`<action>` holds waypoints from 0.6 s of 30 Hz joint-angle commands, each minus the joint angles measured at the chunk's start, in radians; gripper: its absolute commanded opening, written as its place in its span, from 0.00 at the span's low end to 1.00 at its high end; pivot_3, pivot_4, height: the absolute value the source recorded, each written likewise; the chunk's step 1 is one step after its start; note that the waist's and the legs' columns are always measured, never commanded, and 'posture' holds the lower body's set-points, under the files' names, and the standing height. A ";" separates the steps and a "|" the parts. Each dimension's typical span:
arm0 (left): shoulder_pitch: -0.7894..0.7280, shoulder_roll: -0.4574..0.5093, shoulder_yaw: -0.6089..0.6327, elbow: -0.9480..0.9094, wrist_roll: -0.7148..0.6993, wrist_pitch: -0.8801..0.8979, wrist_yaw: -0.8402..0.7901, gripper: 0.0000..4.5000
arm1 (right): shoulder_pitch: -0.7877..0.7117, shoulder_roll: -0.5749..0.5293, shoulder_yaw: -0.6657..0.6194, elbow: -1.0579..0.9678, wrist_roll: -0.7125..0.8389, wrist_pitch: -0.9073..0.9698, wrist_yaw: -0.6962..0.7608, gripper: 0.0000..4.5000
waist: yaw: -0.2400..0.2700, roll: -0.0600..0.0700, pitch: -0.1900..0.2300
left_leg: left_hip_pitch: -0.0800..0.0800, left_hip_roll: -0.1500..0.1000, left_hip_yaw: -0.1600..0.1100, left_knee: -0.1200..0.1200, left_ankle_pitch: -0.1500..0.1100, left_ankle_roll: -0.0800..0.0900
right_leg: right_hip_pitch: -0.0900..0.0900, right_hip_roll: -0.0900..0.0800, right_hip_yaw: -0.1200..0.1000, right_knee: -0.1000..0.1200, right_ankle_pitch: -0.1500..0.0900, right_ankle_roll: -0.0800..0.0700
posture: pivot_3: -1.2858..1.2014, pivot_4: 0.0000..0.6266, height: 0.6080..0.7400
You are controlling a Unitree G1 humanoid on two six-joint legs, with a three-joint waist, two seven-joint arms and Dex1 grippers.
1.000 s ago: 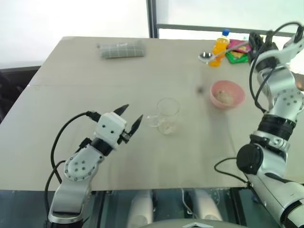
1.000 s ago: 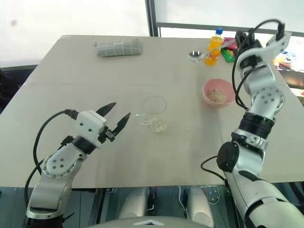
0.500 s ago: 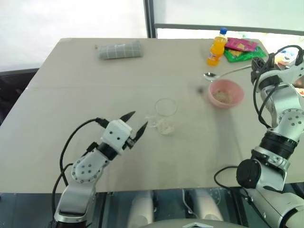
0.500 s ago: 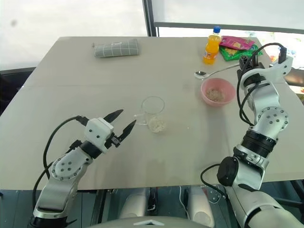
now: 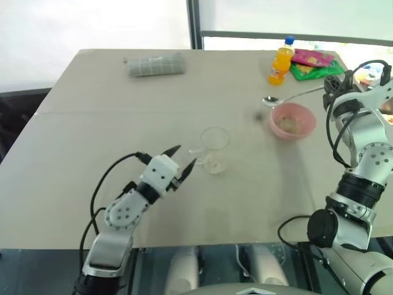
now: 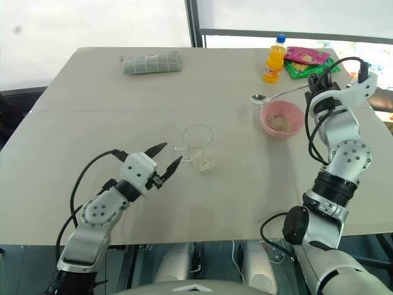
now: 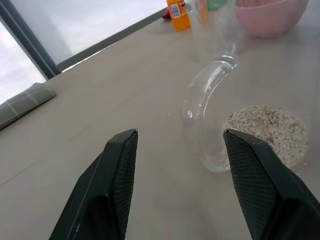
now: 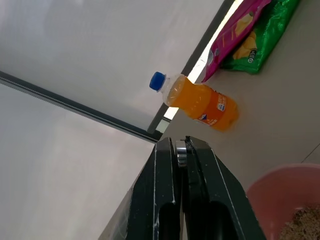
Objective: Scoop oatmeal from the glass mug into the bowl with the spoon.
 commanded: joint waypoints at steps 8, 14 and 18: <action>-0.072 -0.042 -0.011 0.075 0.013 -0.038 0.033 0.26 | 0.010 -0.026 0.016 -0.071 0.025 -0.023 0.020 0.00 | -0.001 0.000 0.000 | 0.000 0.000 0.001 0.000 0.000 0.000 | 0.000 0.000 0.000 0.000 0.000 0.000 | 0.52 0.24 1.00; -0.099 -0.060 -0.004 0.106 -0.026 -0.019 0.030 0.01 | 0.020 -0.026 0.033 -0.081 0.023 -0.027 0.025 0.00 | -0.002 0.003 -0.002 | 0.001 0.000 0.000 0.000 0.000 0.000 | 0.000 0.000 0.001 0.000 0.000 0.000 | 0.52 0.24 1.00; -0.142 -0.085 0.015 0.134 -0.049 0.034 0.060 0.01 | 0.018 -0.032 0.049 -0.088 0.022 -0.021 0.035 0.00 | -0.001 0.004 -0.002 | 0.001 0.000 0.000 0.001 0.000 0.000 | 0.000 0.001 0.001 0.001 0.000 0.000 | 0.52 0.24 1.00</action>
